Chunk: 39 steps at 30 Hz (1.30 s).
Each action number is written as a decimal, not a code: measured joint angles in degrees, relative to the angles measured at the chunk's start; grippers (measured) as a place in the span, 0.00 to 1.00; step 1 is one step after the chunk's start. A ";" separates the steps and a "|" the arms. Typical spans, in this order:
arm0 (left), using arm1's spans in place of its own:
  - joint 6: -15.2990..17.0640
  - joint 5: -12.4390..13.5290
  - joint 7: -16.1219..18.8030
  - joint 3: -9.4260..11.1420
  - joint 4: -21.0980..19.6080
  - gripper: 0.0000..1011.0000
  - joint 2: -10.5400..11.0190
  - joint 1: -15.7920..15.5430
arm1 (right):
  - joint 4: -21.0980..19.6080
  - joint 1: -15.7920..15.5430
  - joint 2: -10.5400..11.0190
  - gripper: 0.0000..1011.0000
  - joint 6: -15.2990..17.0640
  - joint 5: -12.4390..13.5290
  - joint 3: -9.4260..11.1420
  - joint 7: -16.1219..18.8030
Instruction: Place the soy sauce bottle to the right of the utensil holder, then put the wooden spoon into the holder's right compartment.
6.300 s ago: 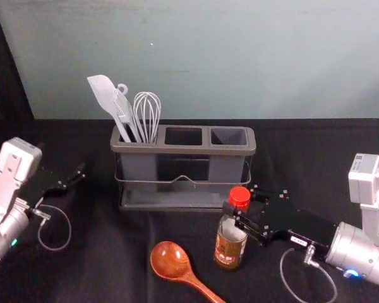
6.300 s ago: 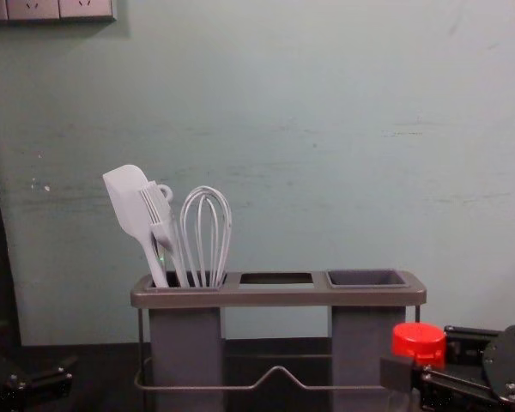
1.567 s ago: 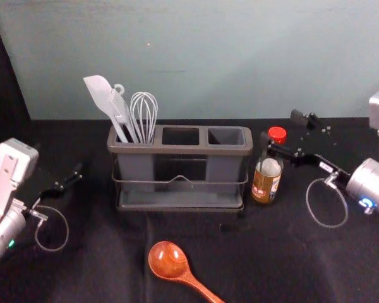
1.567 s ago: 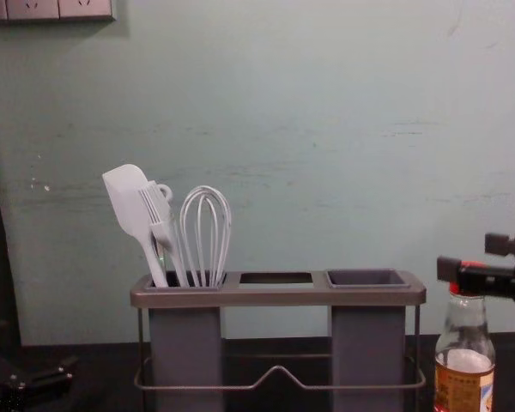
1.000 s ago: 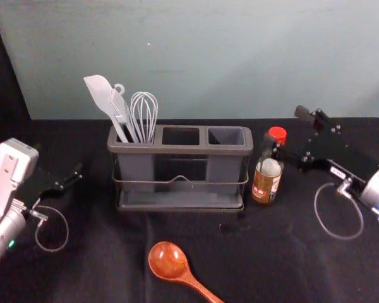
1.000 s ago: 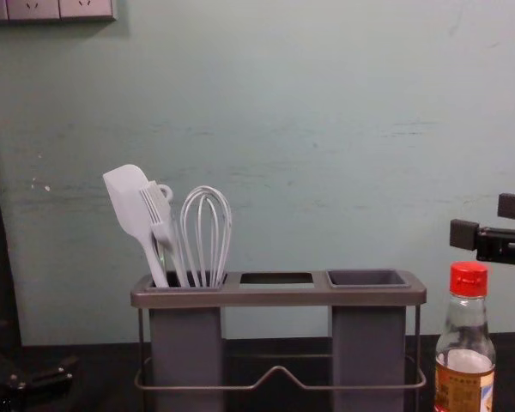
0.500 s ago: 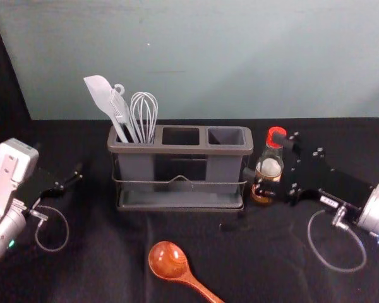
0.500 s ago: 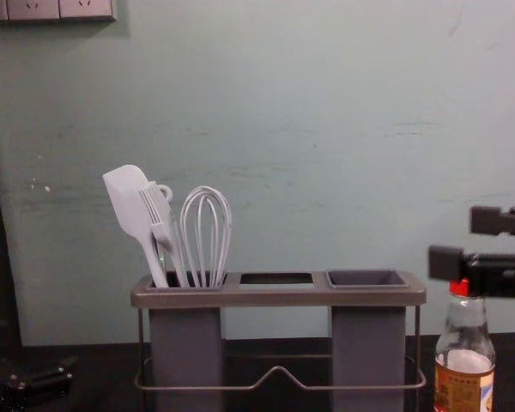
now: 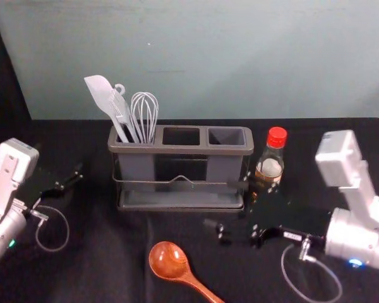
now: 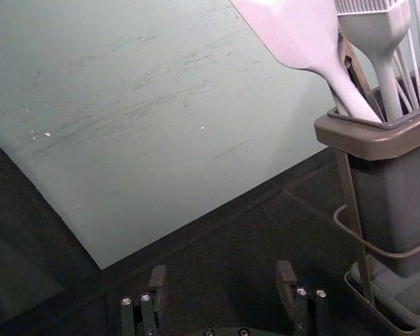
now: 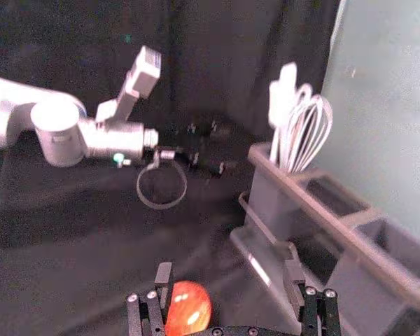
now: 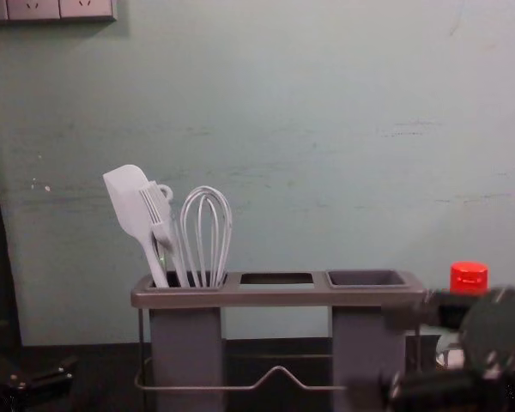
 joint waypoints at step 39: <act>0.00 0.00 0.00 0.00 0.00 1.00 0.00 0.00 | 4.87 18.47 -11.62 0.99 44.44 -8.65 -21.00 -6.06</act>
